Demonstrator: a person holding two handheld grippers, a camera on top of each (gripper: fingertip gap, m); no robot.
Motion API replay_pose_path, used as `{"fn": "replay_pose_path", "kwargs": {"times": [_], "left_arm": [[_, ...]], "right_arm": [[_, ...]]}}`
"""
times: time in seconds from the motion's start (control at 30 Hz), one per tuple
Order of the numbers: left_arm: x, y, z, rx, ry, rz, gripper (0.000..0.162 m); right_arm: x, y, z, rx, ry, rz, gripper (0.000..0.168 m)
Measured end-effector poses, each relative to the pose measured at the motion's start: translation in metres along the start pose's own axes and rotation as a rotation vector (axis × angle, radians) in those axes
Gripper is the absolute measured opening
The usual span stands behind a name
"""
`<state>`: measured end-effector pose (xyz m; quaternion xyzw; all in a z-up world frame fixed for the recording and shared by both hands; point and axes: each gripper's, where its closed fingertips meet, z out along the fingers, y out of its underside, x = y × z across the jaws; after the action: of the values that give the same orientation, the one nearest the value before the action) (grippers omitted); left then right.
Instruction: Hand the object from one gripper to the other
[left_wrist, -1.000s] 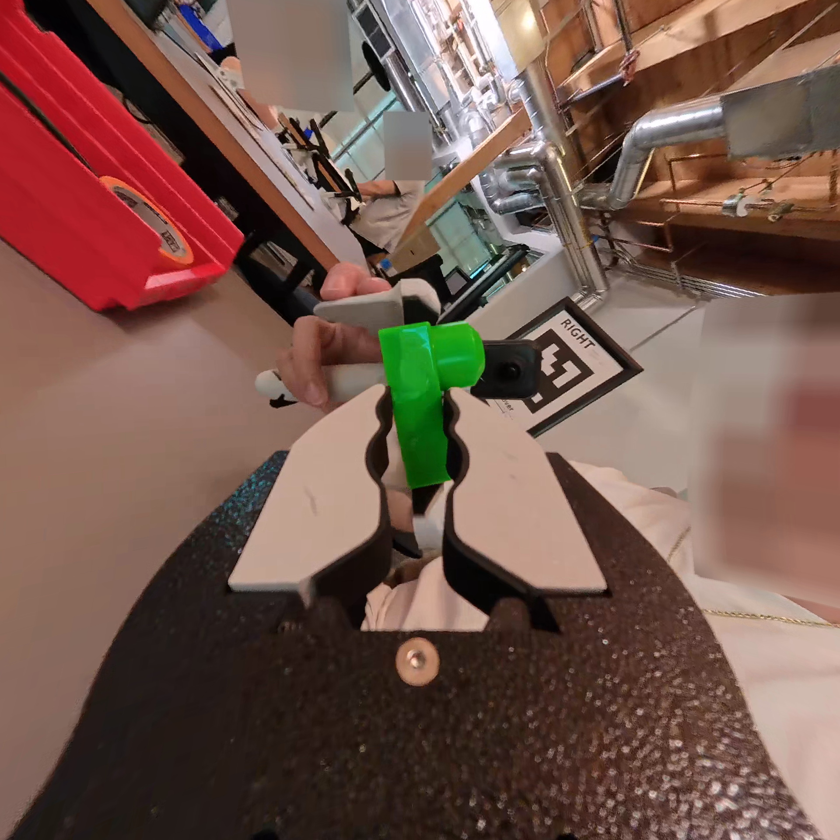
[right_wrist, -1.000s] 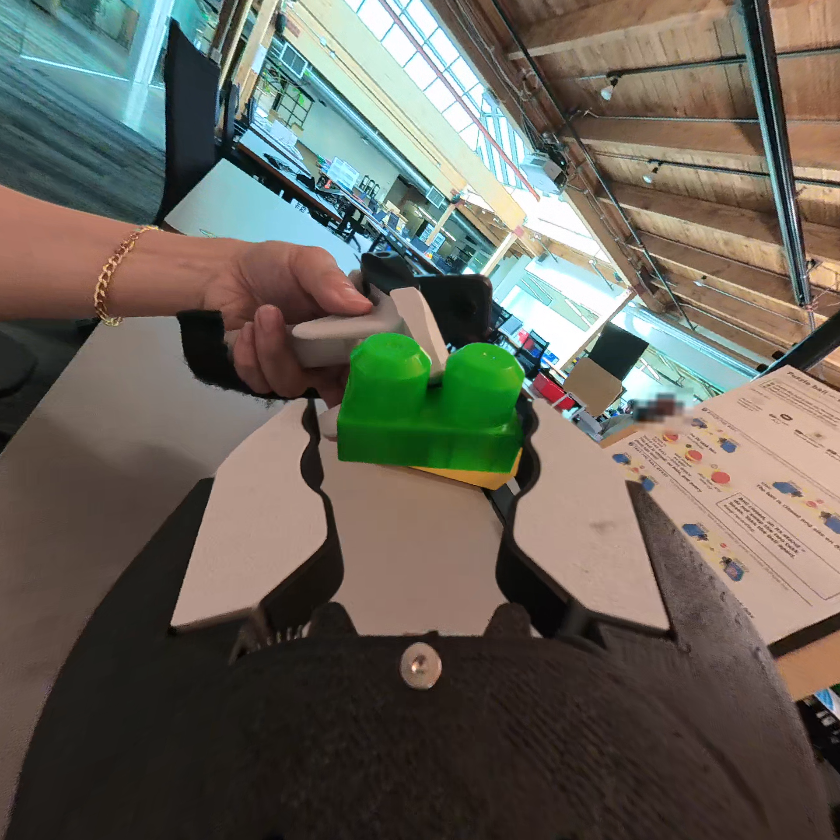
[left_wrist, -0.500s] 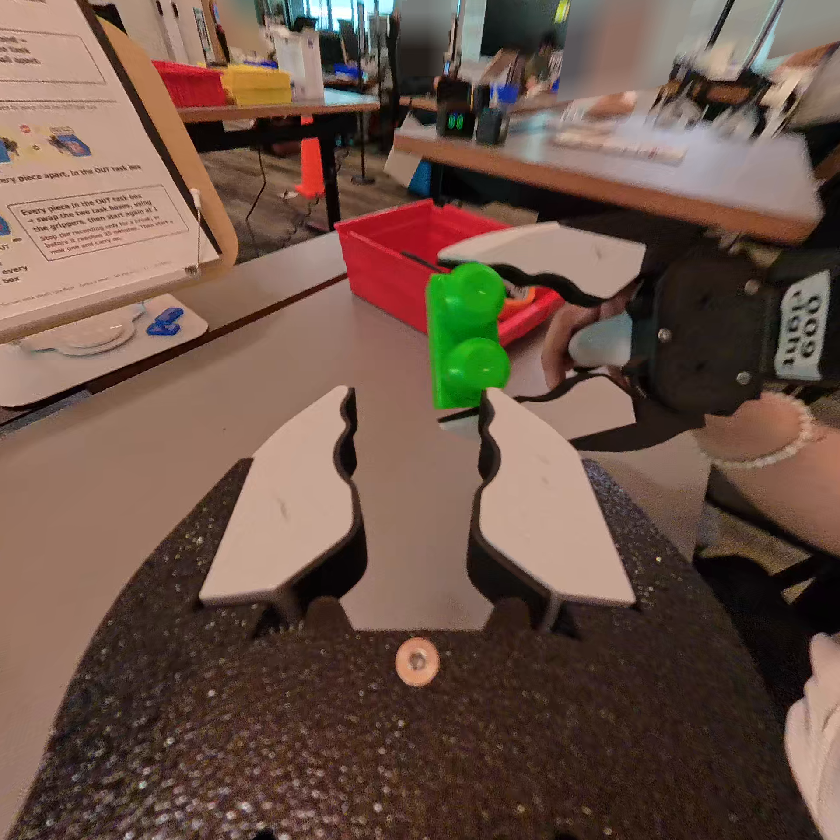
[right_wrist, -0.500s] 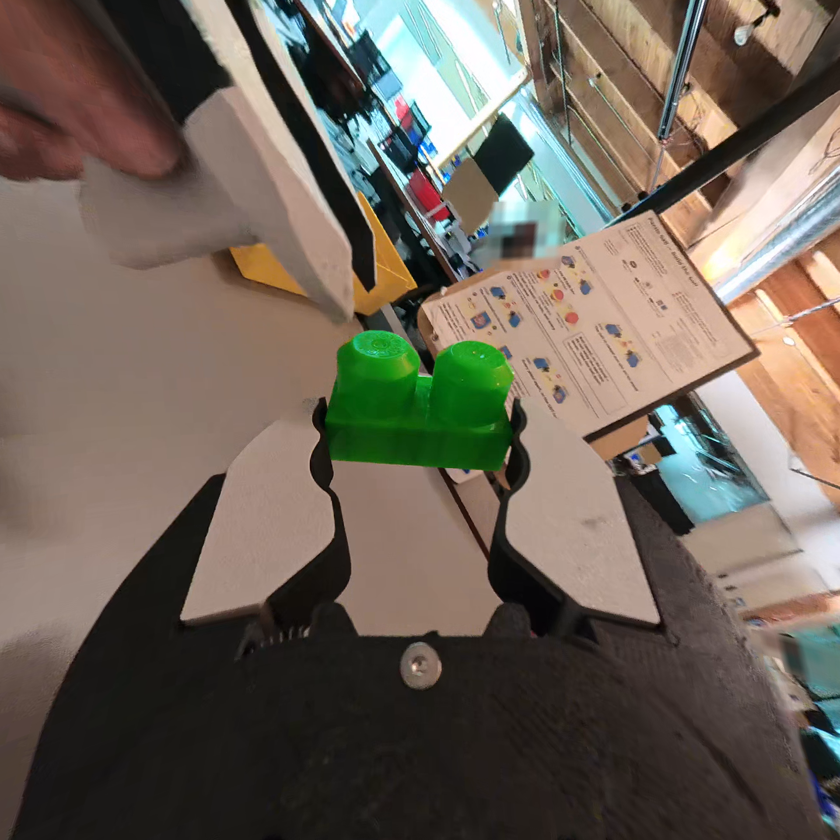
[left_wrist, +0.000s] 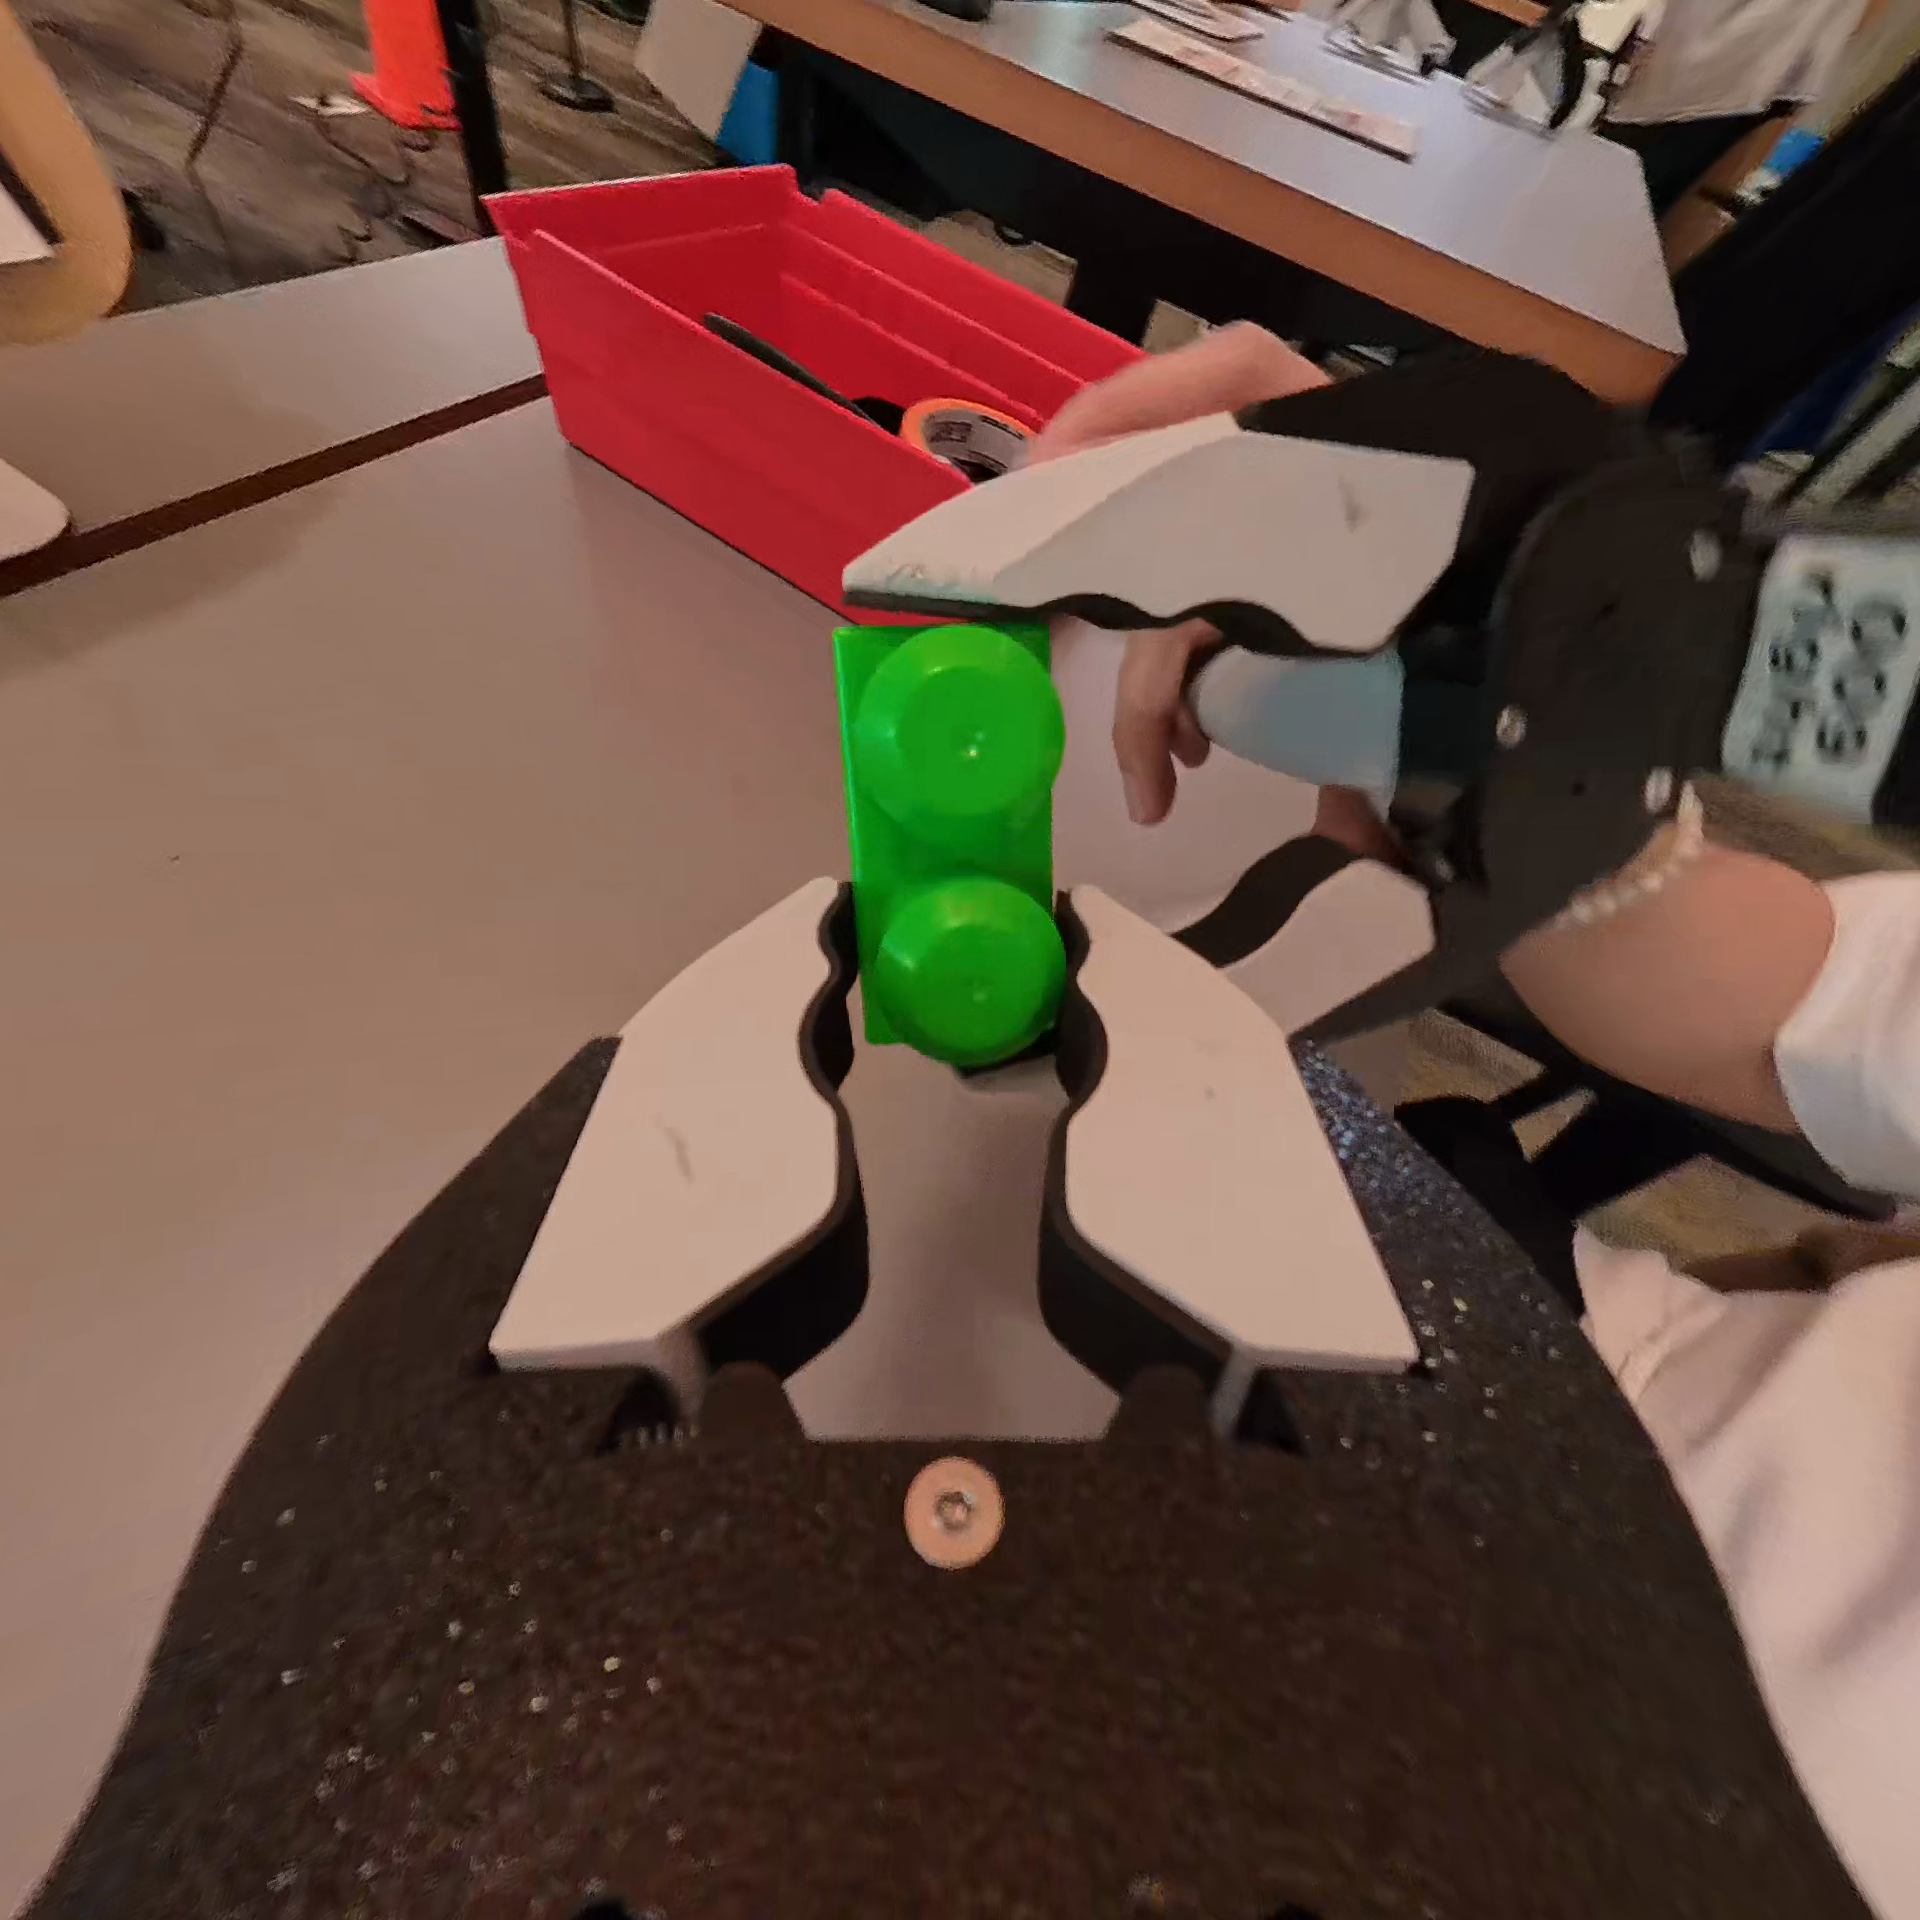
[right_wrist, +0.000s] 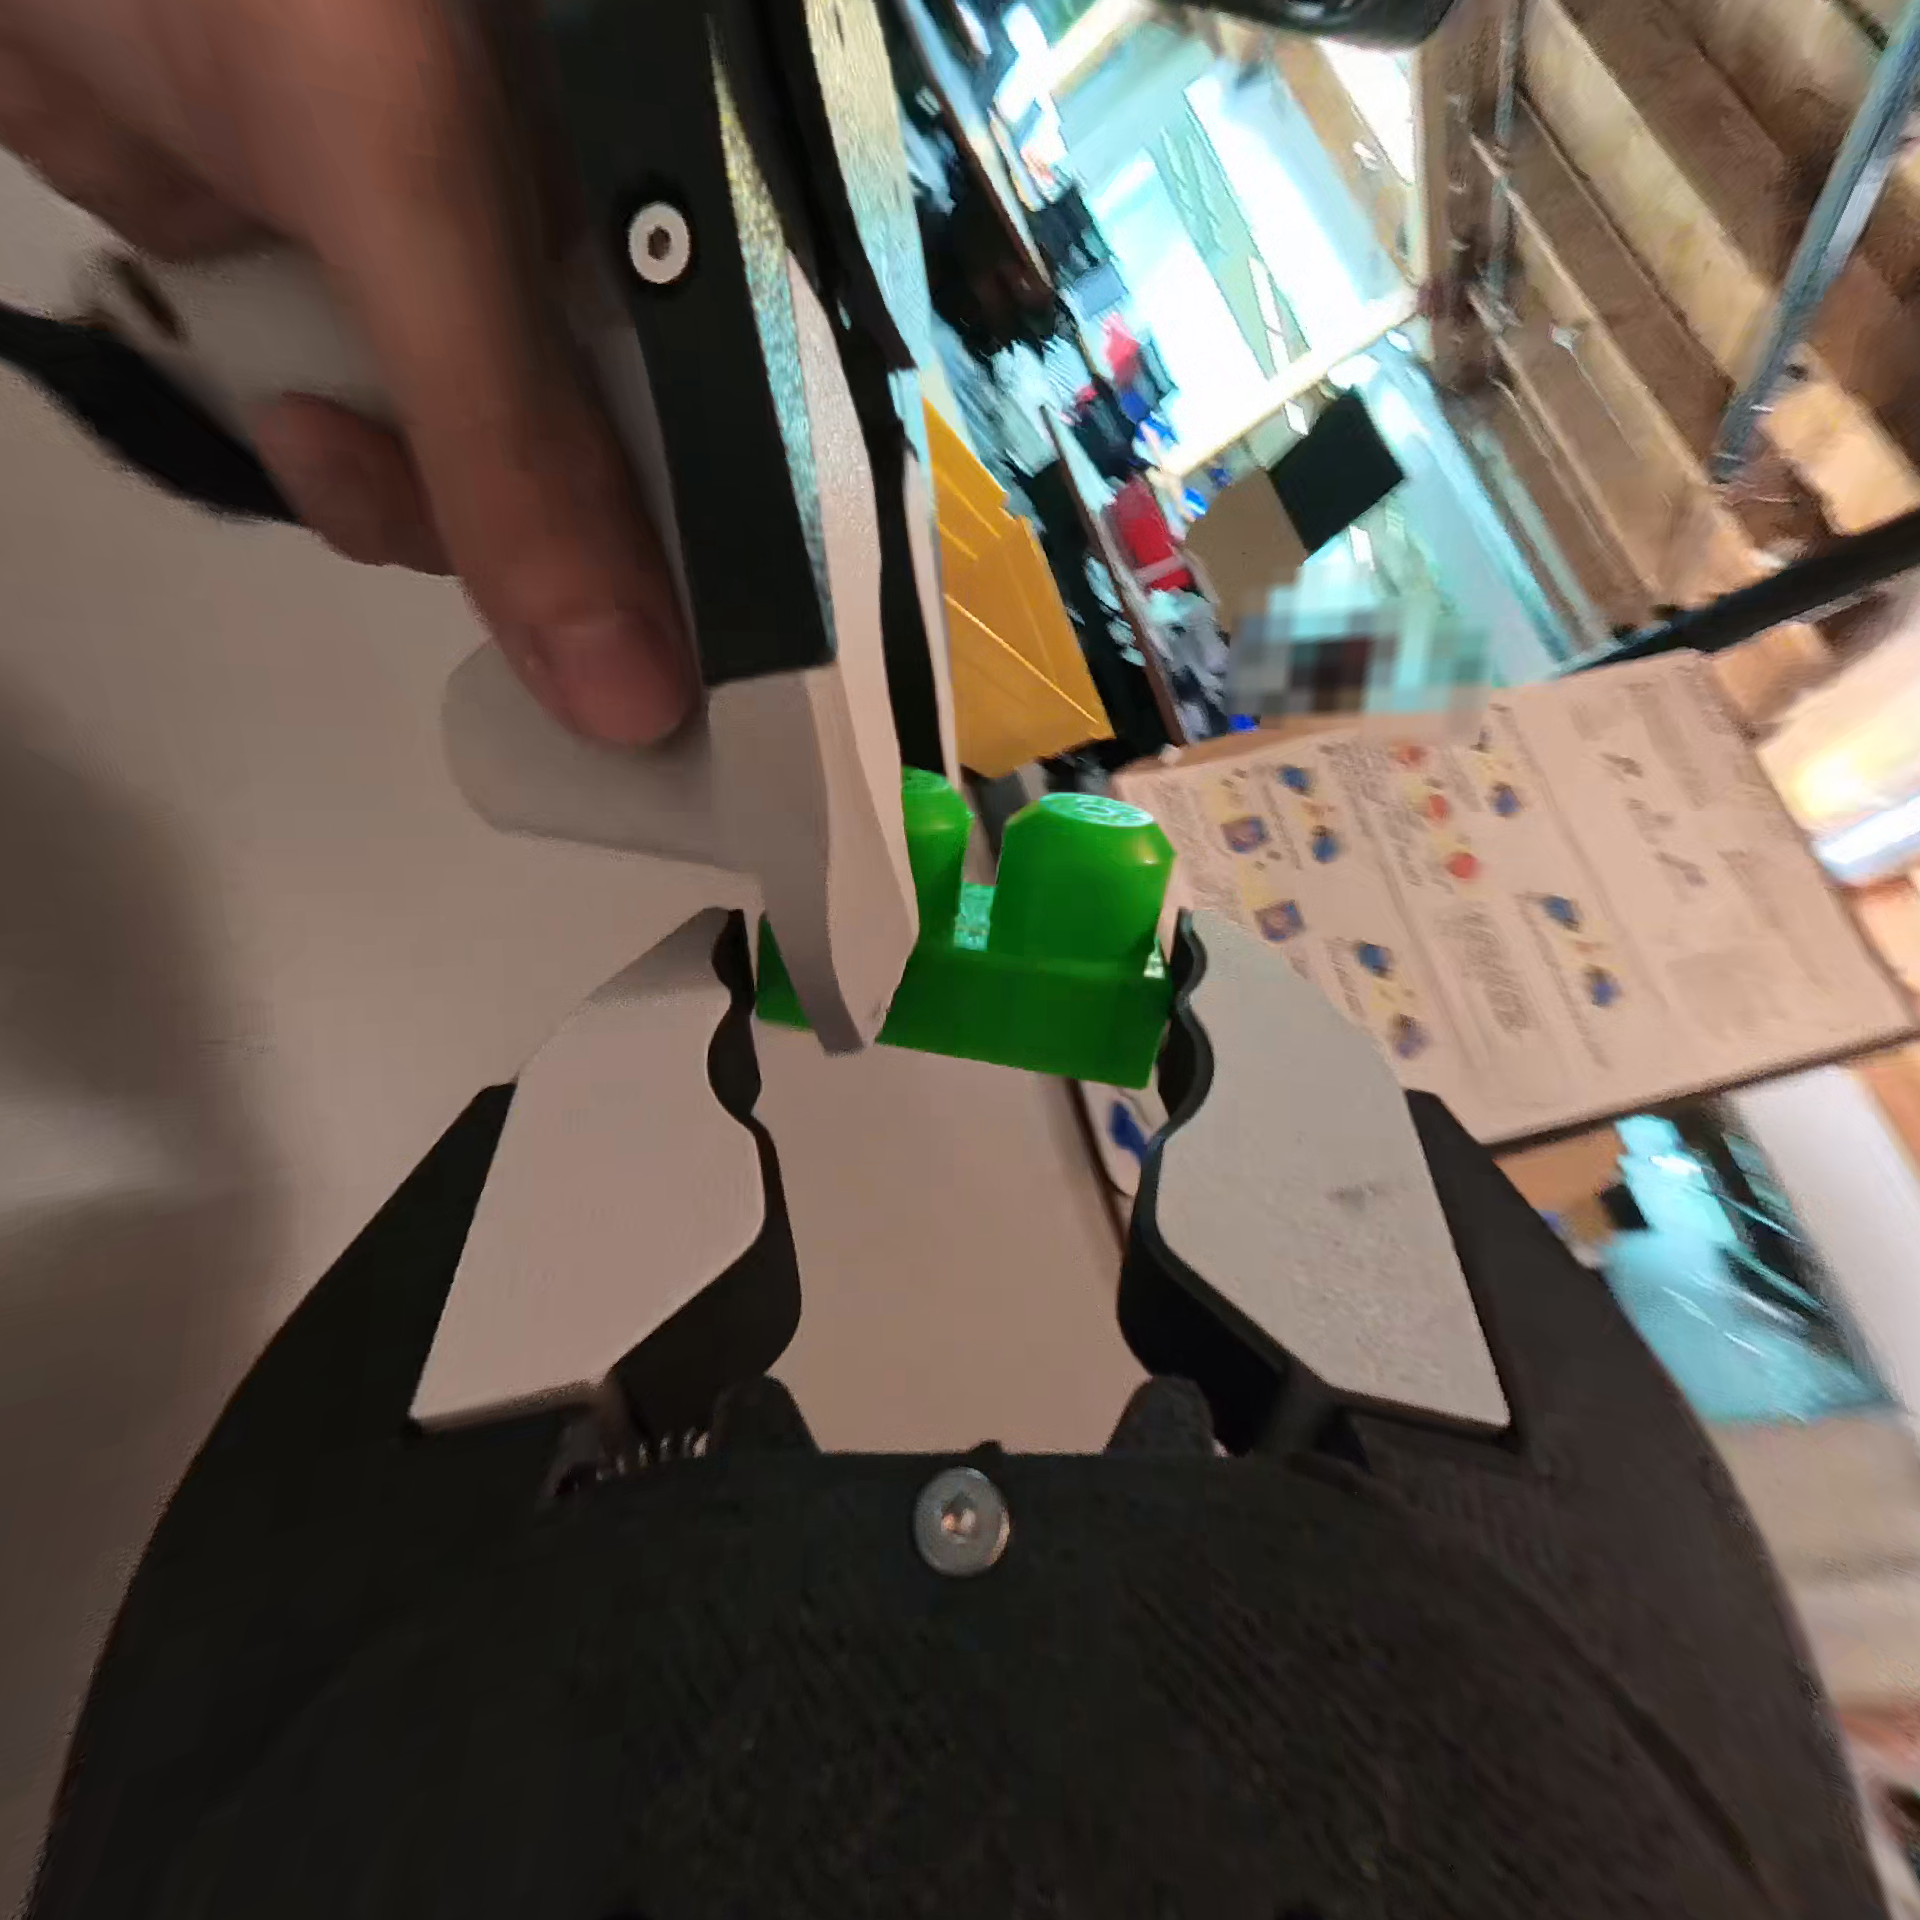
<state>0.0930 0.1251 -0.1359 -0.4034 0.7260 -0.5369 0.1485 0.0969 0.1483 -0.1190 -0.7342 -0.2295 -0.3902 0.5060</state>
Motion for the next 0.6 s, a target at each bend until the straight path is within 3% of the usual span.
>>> {"fn": "replay_pose_path", "kwargs": {"times": [0.03, 0.13, 0.27, 0.4, 0.5, 0.6], "left_arm": [[-0.001, 0.002, -0.003, -0.010, 0.019, 0.022, 0.035], [-0.002, 0.011, -0.014, -0.053, 0.077, 0.125, 0.035], [0.013, 0.024, -0.027, -0.111, 0.194, 0.274, 0.035], [0.021, 0.040, -0.028, -0.187, 0.242, 0.372, 0.035], [0.027, 0.047, -0.027, -0.217, 0.277, 0.389, 0.035], [0.027, 0.053, -0.026, -0.252, 0.280, 0.401, 0.035]], "right_arm": [[-0.005, -0.001, -0.004, 0.030, -0.070, 0.052, 0.076], [-0.018, -0.005, -0.021, 0.118, -0.316, 0.313, 0.081], [-0.006, -0.011, -0.031, 0.237, -0.372, 0.531, 0.075], [-0.024, -0.017, -0.035, 0.265, -0.486, 0.528, 0.071], [-0.035, -0.022, -0.036, 0.288, -0.548, 0.520, 0.043], [-0.044, -0.022, -0.037, 0.288, -0.597, 0.503, 0.036]]}}
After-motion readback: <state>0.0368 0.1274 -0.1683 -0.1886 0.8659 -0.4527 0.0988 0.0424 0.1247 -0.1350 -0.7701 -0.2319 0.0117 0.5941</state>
